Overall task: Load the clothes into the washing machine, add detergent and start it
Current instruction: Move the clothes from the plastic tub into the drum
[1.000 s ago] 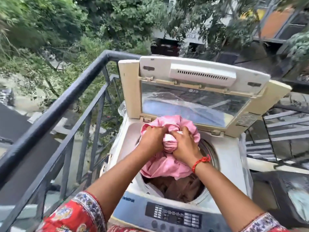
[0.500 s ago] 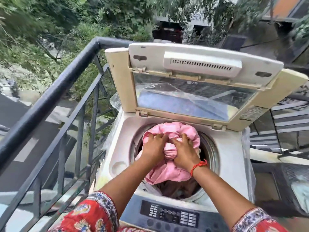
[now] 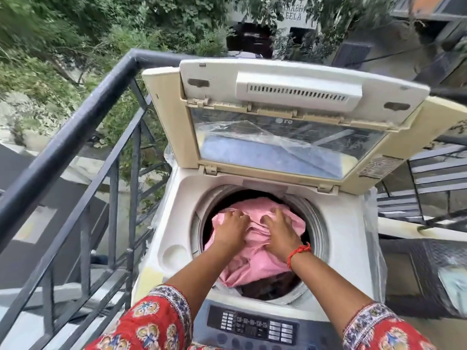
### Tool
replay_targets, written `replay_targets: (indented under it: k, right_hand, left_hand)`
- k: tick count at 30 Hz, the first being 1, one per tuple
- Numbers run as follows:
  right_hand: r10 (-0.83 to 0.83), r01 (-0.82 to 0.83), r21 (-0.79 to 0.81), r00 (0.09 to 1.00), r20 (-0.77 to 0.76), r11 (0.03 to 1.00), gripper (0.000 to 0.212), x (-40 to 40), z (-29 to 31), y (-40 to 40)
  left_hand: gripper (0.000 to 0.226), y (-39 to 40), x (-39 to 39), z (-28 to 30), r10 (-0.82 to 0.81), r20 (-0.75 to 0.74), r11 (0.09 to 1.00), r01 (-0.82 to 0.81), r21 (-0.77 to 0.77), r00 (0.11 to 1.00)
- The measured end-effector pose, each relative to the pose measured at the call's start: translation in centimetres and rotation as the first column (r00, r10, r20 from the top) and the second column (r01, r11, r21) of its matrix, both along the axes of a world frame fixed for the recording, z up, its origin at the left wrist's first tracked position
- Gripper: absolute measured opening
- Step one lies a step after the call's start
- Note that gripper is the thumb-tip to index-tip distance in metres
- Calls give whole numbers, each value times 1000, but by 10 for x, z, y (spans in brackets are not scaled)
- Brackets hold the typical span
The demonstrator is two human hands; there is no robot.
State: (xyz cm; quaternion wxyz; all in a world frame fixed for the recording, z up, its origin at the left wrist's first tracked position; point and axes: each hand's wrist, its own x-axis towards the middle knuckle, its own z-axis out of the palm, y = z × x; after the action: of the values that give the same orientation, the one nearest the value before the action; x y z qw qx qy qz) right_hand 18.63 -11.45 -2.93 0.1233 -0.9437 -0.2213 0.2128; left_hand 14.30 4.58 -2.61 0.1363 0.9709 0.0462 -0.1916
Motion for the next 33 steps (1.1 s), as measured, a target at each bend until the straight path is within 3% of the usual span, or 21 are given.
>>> replay_targets:
  k: [4, 7, 10, 12, 14, 16, 18, 20, 21, 27, 33]
  right_hand:
    - [25, -24, -42, 1000, 15, 999, 60, 3, -4, -3]
    - [17, -17, -53, 1000, 7, 998, 57, 1, -8, -6]
    - [-50, 50, 0, 998, -48, 999, 50, 6, -18, -8]
    - [-209, 226, 133, 969, -132, 965, 37, 13, -23, -5]
    - [-421, 493, 262, 860, -288, 829, 21, 22, -26, 2]
    - [-535, 769, 337, 626, -567, 543, 7, 30, -25, 13]
    - [-410, 939, 297, 343, -845, 174, 8, 39, -24, 23]
    - [-252, 973, 213, 185, -950, -88, 18, 50, -20, 31]
    - [-206, 969, 178, 142, -968, -169, 20, 57, -19, 35]
    - [5, 907, 10, 13, -1000, -421, 22, 85, -22, 45]
    - [149, 844, -105, -29, -988, -526, 21, 85, -12, 45]
  left_hand:
    - [56, -4, 3, -2, 26, -39, 1000, -25, 13, 999]
    - [48, -7, 7, -2, 30, -21, 999, -30, 17, 999]
    - [34, -10, 13, -13, 141, 19, 980, -136, -142, 990]
    - [23, -14, 21, -20, 317, 54, 904, -284, -320, 947]
    - [22, -19, 32, -26, 528, -13, 750, -474, -461, 849]
    - [29, -25, 44, -33, 682, -168, 530, -639, -558, 712]
    - [30, -30, 56, -43, 742, -386, 189, -724, -663, 548]
    - [26, -37, 70, -47, 701, -565, -141, -691, -709, 435]
    - [25, -38, 77, -46, 689, -606, -243, -662, -709, 397]
    - [14, -37, 107, -36, 559, -778, -664, -407, -627, 286]
    - [24, -34, 104, -44, 399, -855, -825, -277, -492, 331]
